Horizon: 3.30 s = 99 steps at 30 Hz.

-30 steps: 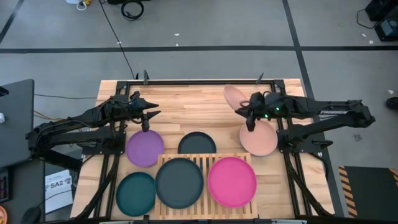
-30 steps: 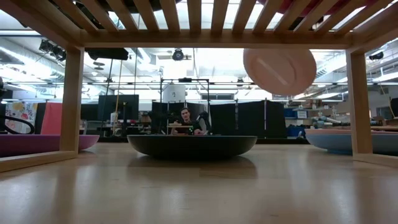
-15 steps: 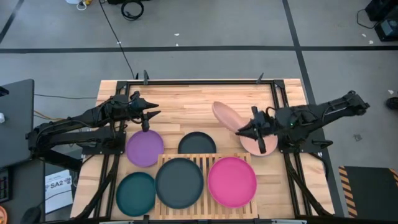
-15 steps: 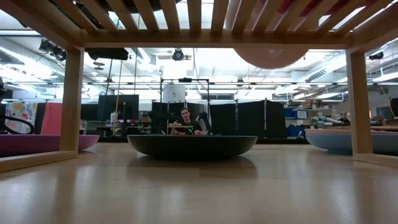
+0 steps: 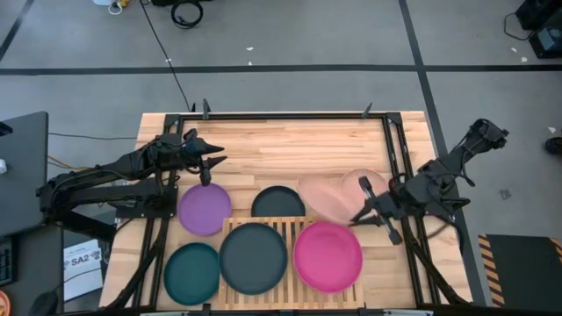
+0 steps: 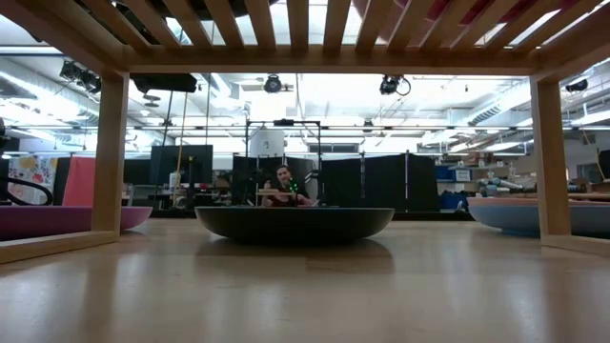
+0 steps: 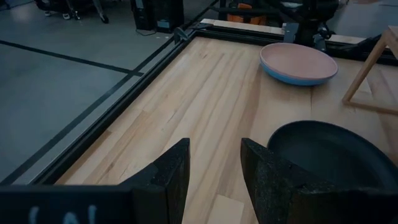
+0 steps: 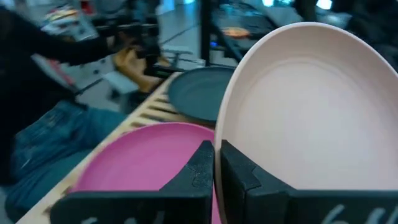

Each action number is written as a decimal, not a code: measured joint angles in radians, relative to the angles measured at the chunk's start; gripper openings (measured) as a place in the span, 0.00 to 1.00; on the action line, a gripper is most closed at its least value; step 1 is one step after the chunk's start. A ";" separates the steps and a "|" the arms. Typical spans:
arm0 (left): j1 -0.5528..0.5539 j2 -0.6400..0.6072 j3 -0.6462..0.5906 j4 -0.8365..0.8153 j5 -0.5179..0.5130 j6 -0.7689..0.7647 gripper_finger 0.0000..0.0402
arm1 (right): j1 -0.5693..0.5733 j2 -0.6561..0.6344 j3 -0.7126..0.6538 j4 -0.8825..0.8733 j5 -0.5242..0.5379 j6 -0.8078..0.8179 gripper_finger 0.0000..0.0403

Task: Place and stack plates onto a shelf
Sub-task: Stack the top light orange plate on top of the pink plate on the shelf, then stack the dark green plate on top of the black plate on the shelf

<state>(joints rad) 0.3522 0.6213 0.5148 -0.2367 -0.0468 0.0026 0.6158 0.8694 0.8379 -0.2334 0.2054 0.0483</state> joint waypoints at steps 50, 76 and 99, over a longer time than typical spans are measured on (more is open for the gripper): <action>0.000 0.000 0.000 0.000 0.000 0.000 0.37 | 0.234 0.224 0.000 0.195 -0.024 -0.074 0.08; 0.000 0.000 0.000 0.000 0.000 0.000 0.37 | 0.234 0.223 0.000 0.195 -0.027 -0.074 0.28; 0.000 0.000 0.000 0.000 0.000 -0.001 0.37 | 0.233 0.223 0.000 0.195 -0.015 -0.074 0.49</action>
<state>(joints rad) 0.3519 0.6216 0.5148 -0.2371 -0.0467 0.0017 0.8490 1.0927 0.8379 -0.0380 0.1908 -0.0254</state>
